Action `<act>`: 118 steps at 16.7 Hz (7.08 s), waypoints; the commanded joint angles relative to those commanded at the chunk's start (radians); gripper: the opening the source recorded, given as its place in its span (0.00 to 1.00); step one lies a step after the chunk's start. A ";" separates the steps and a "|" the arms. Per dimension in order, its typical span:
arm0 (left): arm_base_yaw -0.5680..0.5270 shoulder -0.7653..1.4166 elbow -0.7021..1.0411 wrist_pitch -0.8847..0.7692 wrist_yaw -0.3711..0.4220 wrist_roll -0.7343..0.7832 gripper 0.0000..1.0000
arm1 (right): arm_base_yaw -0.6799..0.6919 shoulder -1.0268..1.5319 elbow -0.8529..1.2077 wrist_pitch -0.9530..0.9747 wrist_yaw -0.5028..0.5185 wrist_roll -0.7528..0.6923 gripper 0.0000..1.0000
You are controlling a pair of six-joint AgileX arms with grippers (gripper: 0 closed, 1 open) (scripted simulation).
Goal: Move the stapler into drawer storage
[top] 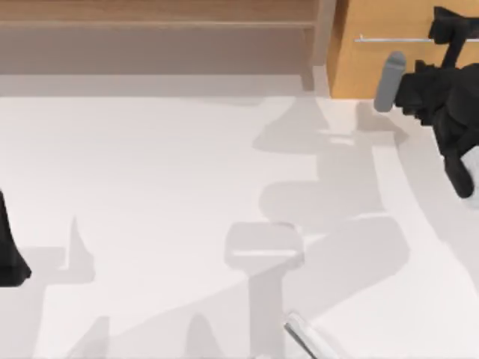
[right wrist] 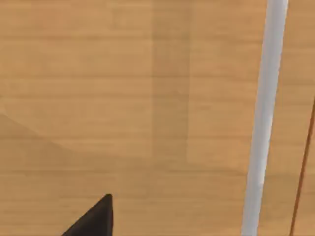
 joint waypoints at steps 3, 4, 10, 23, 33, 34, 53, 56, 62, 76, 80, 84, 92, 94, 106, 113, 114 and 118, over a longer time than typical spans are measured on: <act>0.000 0.000 0.000 0.000 0.000 0.000 1.00 | -0.002 0.011 0.025 -0.014 -0.002 0.000 1.00; 0.000 0.000 0.000 0.000 0.000 0.000 1.00 | -0.002 0.011 0.025 -0.014 -0.002 0.000 1.00; 0.000 0.000 0.000 0.000 0.000 0.000 1.00 | -0.002 0.011 0.025 -0.014 -0.002 0.000 0.62; 0.000 0.000 0.000 0.000 0.000 0.000 1.00 | -0.002 0.011 0.025 -0.014 -0.002 0.000 0.00; 0.000 0.000 0.000 0.000 0.000 0.000 1.00 | 0.017 -0.055 -0.136 0.067 0.020 0.007 0.00; 0.000 0.000 0.000 0.000 0.000 0.000 1.00 | 0.022 -0.072 -0.180 0.090 0.024 0.004 0.00; 0.000 0.000 0.000 0.000 0.000 0.000 1.00 | 0.081 -0.209 -0.522 0.302 0.080 0.006 0.00; 0.000 0.000 0.000 0.000 0.000 0.000 1.00 | 0.080 -0.207 -0.520 0.303 0.078 0.006 0.00; 0.000 0.000 0.000 0.000 0.000 0.000 1.00 | 0.125 -0.248 -0.675 0.413 0.124 0.008 0.00; 0.000 0.000 0.000 0.000 0.000 0.000 1.00 | 0.153 -0.273 -0.764 0.478 0.151 0.008 0.45; 0.000 0.000 0.000 0.000 0.000 0.000 1.00 | 0.153 -0.273 -0.764 0.478 0.151 0.008 0.75; 0.000 0.000 0.000 0.000 0.000 0.000 1.00 | 0.153 -0.273 -0.764 0.478 0.151 0.008 1.00; 0.000 0.000 0.000 0.000 0.000 0.000 1.00 | 0.152 -0.273 -0.762 0.478 0.151 0.008 1.00; 0.000 0.000 0.000 0.000 0.000 0.000 1.00 | 0.160 -0.275 -0.776 0.491 0.156 0.007 1.00; 0.000 0.000 0.000 0.000 0.000 0.000 1.00 | 0.275 -0.291 -0.780 0.424 0.138 0.090 1.00; 0.000 0.000 0.000 0.000 0.000 0.000 1.00 | 0.560 -0.406 -0.518 -0.147 0.006 0.501 1.00; 0.000 0.000 0.000 0.000 0.000 0.000 1.00 | 0.592 -0.418 -0.471 -0.269 -0.012 0.578 1.00; 0.000 0.000 0.000 0.000 0.000 0.000 1.00 | 0.693 -0.463 -0.284 -0.811 -0.080 0.899 1.00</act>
